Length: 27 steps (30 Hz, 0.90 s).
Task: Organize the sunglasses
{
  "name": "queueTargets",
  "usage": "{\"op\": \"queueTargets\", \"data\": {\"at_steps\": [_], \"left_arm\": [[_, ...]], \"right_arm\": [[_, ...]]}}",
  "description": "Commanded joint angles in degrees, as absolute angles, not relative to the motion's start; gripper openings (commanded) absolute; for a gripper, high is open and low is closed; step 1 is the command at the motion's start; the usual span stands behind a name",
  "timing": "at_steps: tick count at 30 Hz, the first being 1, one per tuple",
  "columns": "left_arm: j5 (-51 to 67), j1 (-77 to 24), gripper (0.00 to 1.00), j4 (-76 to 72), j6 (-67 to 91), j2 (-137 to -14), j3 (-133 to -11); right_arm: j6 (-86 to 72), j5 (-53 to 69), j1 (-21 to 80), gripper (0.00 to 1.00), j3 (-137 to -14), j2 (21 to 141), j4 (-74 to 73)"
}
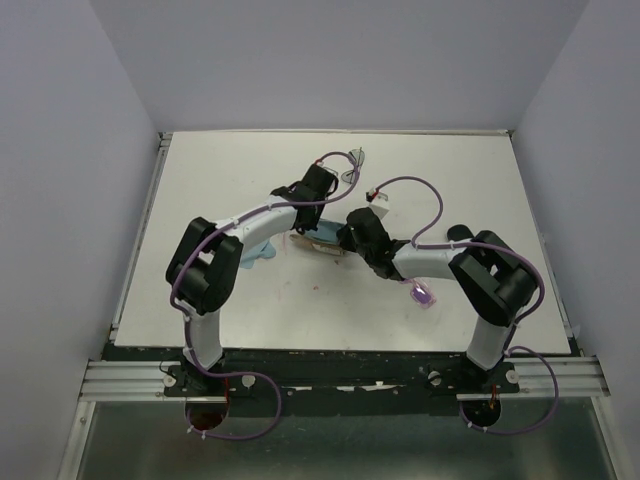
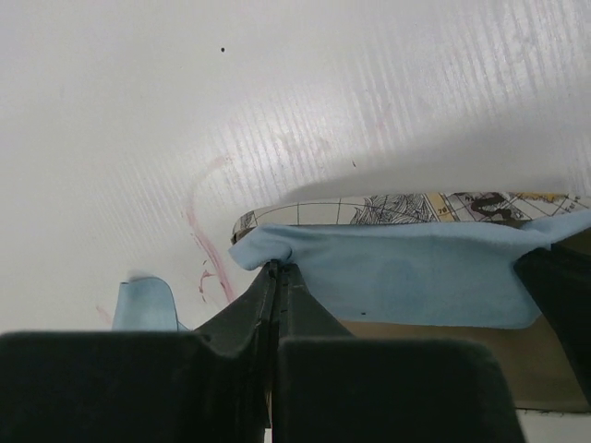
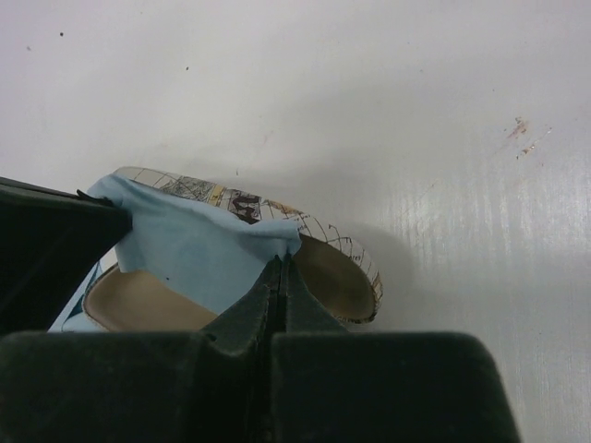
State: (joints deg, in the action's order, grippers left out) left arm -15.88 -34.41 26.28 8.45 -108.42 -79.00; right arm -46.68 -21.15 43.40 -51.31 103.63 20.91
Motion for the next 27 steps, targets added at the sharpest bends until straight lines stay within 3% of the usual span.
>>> {"op": "queueTargets", "data": {"at_steps": [1, 19, 24, 27], "left_arm": [[-17.7, -34.0, 0.08, 27.2, 9.4, -110.8, -81.3], [-17.4, -33.9, 0.13, 28.7, 10.5, -112.2, -83.3], [-19.2, -33.9, 0.18, 31.5, 12.2, -112.9, -84.8], [-19.9, -33.9, 0.27, 32.5, 13.6, -111.3, -84.3]], "right_arm": [[-48.1, -23.8, 43.3, 0.06, -52.1, 105.6, 20.3], [-51.6, -24.2, 43.2, 0.10, -51.1, 106.5, 22.0], [-51.7, -23.6, 43.2, 0.23, -51.0, 106.2, 21.4], [-51.7, -23.8, 43.2, 0.30, -50.7, 104.9, 20.7]]}}
